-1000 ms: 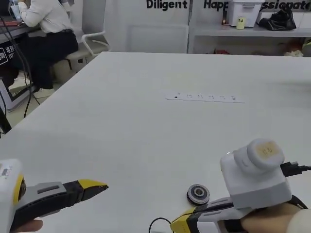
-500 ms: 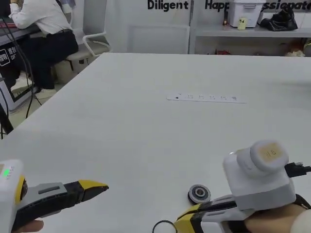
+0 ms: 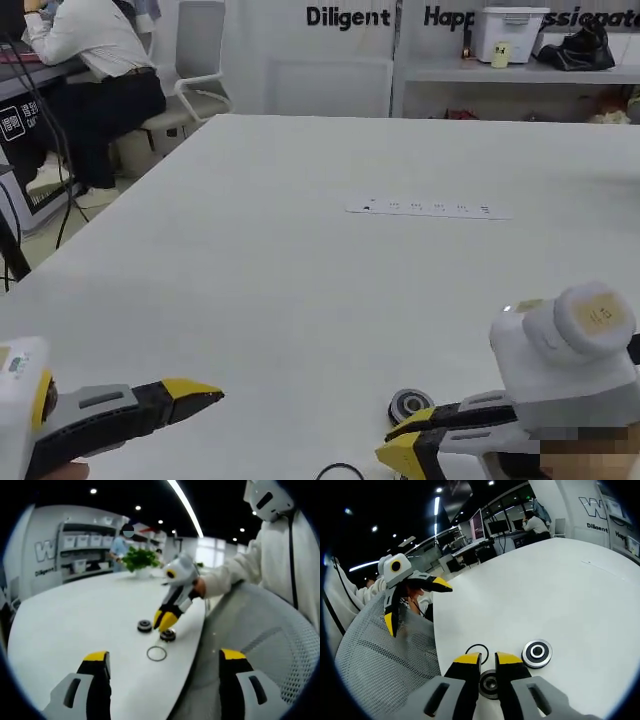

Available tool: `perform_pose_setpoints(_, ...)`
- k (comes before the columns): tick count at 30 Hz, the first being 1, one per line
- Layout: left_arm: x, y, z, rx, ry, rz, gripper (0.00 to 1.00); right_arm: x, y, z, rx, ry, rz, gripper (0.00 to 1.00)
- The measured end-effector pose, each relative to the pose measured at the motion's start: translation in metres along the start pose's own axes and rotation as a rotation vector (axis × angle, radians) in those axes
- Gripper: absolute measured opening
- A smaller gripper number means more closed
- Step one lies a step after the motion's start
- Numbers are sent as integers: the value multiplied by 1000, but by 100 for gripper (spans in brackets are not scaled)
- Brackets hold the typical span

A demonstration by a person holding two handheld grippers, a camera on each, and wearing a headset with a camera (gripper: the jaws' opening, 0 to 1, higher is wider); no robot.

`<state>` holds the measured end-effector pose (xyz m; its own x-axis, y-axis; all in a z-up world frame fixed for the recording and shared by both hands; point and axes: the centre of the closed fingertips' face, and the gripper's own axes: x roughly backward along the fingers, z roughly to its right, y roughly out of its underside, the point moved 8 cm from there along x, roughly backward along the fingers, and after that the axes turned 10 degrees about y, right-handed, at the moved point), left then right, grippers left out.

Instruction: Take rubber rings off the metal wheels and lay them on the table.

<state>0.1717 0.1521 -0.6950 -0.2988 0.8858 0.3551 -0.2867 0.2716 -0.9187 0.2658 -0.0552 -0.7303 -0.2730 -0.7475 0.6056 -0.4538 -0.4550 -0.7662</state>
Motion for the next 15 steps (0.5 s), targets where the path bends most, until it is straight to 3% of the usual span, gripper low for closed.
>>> perform_pose_setpoints(12,1,0,-1,-8,-2,-9,91,19,-3,12,34,9,39,10)
perform_pose_setpoints(15,5,-6,-3,-34,-14,-1,89,25,-5,14,19,-4,63,12)
